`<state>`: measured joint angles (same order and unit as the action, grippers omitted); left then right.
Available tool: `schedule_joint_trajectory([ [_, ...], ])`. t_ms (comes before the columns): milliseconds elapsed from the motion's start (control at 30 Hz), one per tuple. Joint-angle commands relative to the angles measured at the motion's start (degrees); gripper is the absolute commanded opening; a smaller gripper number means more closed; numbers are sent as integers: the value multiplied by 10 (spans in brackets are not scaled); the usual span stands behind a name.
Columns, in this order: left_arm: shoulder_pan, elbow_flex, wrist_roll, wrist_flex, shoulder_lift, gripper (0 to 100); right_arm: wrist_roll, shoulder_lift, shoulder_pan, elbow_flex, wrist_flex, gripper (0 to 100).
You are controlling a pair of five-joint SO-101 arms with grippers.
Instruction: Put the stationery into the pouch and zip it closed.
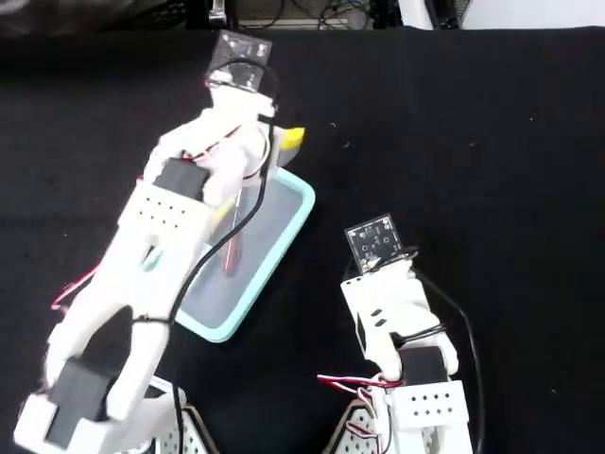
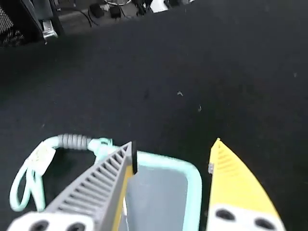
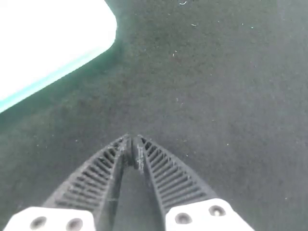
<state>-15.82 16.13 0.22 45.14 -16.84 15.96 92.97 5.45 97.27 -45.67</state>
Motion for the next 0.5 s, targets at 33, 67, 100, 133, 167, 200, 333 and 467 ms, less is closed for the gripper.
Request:
schedule_joint_trajectory([
  [33, 31, -17, 6, 192, -96, 263, -3, 7, -10, -1, 2, 15],
  [67, 45, -3, 5, 241, -116, 263, -3, 7, -10, -1, 2, 15],
  [100, 66, 14, 4, 282, -136, 263, -3, 7, -10, -1, 2, 15],
  [133, 88, 31, -4, 310, -156, 263, -4, 9, -10, -1, 2, 15],
  [167, 106, 55, -18, 326, -177, 249, -6, 11, -10, -1, 2, 15],
  [200, 124, 84, -33, 329, -197, 216, -6, 12, -9, -1, 2, 15],
  [333, 182, 202, -52, 327, -279, 24, -6, 12, -7, -1, 3, 15],
  [467, 226, 299, -51, 328, -371, 95, -6, 12, -7, -1, 3, 15],
])
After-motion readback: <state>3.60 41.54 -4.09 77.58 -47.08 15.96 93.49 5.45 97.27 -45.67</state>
